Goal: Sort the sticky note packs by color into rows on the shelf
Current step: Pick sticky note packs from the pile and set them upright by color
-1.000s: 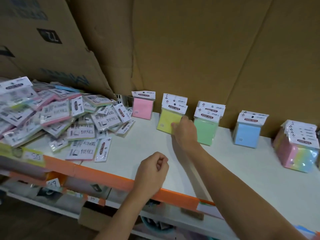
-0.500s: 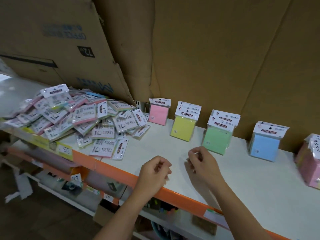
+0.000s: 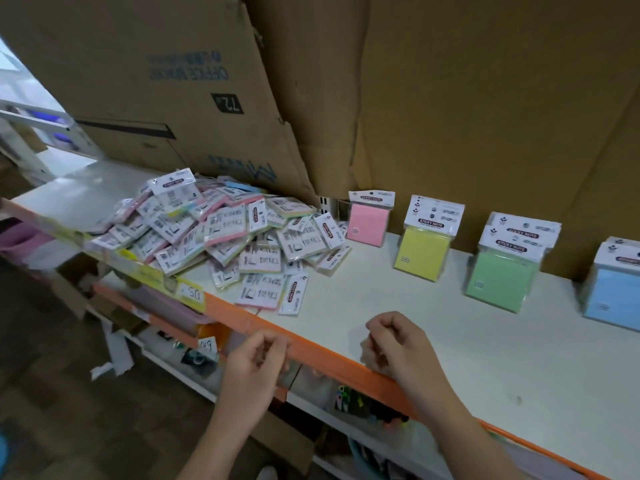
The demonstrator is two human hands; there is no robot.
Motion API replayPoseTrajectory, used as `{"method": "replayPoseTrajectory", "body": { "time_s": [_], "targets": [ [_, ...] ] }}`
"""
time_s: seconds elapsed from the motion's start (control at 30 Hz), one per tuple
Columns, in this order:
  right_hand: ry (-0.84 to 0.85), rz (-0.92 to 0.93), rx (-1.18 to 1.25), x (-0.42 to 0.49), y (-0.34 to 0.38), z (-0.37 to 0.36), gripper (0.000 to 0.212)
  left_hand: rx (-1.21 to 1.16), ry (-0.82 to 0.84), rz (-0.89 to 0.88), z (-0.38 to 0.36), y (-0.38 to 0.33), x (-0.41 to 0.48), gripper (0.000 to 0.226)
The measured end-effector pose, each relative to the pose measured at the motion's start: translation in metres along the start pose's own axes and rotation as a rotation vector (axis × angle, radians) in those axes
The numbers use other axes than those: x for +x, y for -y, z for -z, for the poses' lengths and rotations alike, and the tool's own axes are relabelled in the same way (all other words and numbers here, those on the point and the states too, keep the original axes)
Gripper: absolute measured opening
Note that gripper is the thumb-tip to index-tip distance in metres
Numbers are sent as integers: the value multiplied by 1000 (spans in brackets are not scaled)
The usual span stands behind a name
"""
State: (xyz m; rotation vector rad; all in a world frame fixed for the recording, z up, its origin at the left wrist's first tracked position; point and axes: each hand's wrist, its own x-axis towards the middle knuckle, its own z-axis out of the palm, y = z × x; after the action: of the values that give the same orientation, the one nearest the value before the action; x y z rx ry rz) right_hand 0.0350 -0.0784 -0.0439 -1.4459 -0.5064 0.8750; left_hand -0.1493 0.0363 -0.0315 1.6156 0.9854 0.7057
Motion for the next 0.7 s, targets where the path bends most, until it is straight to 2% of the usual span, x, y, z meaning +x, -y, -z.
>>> {"method": "replayPoseTrajectory", "body": {
  "time_s": [0.13, 0.27, 0.37, 0.43, 0.5, 0.6, 0.7],
  "targets": [
    [-2, 56, -71, 16, -3, -44, 16, 117, 45, -117, 34, 11, 37, 26],
    [-139, 15, -142, 34, -4, -89, 16, 369, 104, -338, 69, 20, 86, 16],
    [-313, 15, -540, 50, -7, -113, 9, 589, 172, -472, 82, 27, 122, 12],
    [-404, -33, -776, 58, -7, -126, 19, 659, 249, -486, 84, 31, 135, 21],
    [-436, -101, -832, 65, -5, -141, 27, 650, 342, -512, 83, 31, 139, 24],
    [-450, -233, -866, 74, -1, -156, 25, 564, 462, -536, 79, 31, 136, 22],
    [-520, -179, -707, 74, 0, -152, 25, 514, 538, -522, 76, 30, 135, 19]
  ]
}}
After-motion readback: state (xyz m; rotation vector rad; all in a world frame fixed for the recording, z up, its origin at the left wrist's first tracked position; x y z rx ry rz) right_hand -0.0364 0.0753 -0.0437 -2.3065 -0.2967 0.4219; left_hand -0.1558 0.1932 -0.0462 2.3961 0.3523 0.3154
